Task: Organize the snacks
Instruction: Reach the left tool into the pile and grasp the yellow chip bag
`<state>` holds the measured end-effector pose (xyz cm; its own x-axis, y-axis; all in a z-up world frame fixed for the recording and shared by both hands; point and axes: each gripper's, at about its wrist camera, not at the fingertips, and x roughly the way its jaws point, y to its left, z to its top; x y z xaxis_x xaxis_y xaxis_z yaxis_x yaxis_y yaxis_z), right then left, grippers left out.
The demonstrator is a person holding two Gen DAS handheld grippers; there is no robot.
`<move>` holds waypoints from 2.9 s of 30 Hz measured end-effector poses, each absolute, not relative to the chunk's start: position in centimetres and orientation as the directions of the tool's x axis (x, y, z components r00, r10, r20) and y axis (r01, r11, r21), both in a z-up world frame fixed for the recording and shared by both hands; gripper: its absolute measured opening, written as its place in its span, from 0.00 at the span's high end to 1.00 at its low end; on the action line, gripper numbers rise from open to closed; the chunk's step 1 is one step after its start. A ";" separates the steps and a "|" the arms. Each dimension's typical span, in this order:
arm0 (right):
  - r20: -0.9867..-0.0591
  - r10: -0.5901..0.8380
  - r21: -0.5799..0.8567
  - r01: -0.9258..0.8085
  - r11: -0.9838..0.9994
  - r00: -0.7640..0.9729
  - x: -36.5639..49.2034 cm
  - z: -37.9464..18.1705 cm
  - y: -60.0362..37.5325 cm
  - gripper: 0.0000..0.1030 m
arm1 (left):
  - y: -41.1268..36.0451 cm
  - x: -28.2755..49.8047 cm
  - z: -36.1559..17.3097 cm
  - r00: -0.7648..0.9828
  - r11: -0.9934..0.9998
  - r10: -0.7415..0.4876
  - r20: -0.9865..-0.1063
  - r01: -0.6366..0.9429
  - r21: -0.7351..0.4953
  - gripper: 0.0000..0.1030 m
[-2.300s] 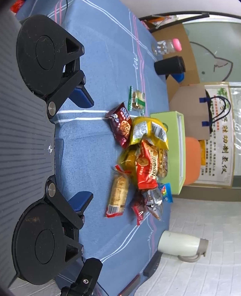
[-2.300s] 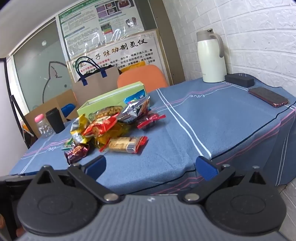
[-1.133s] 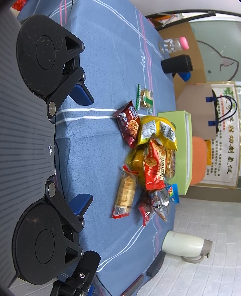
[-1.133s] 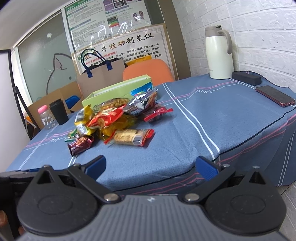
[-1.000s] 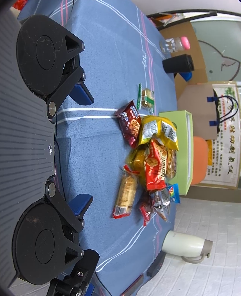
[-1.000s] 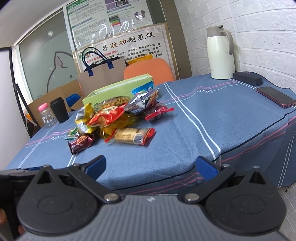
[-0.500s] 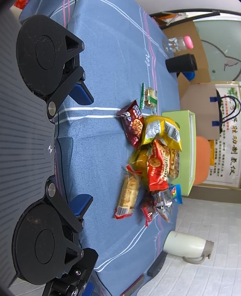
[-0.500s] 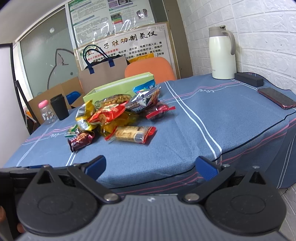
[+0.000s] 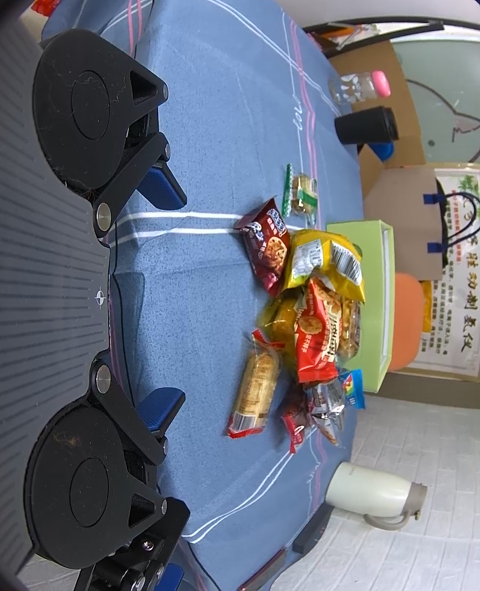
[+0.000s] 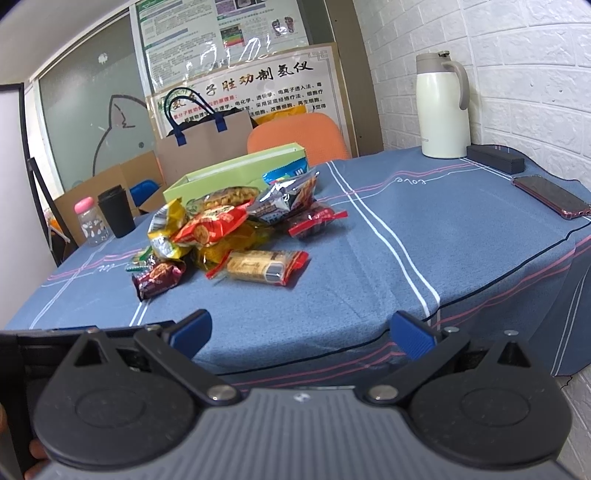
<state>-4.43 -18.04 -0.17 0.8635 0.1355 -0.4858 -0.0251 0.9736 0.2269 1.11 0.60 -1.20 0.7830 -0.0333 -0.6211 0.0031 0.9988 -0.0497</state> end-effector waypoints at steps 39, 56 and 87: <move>-0.596 0.167 0.069 -0.157 0.985 0.785 6.8 -2.5 -16.4 0.00 | 10.8 13.4 0.2 0.720 0.962 -0.182 -0.670 -0.012 -0.274 0.20; -0.428 0.361 -0.125 -0.450 0.884 0.828 14.7 2.7 -5.0 0.01 | 16.0 18.8 1.6 0.751 0.948 -0.313 -0.582 0.210 -0.240 0.27; -0.547 0.552 -0.101 -0.704 0.703 0.630 16.2 -0.2 0.2 0.01 | 13.6 24.3 0.4 0.500 0.801 -0.596 -0.628 0.429 -0.418 0.65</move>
<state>16.19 0.22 -0.15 0.6299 0.5515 -0.5468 -0.7037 0.7032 -0.1014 24.27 13.64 0.37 0.5003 -0.5963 -0.6278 0.4291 0.8005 -0.4184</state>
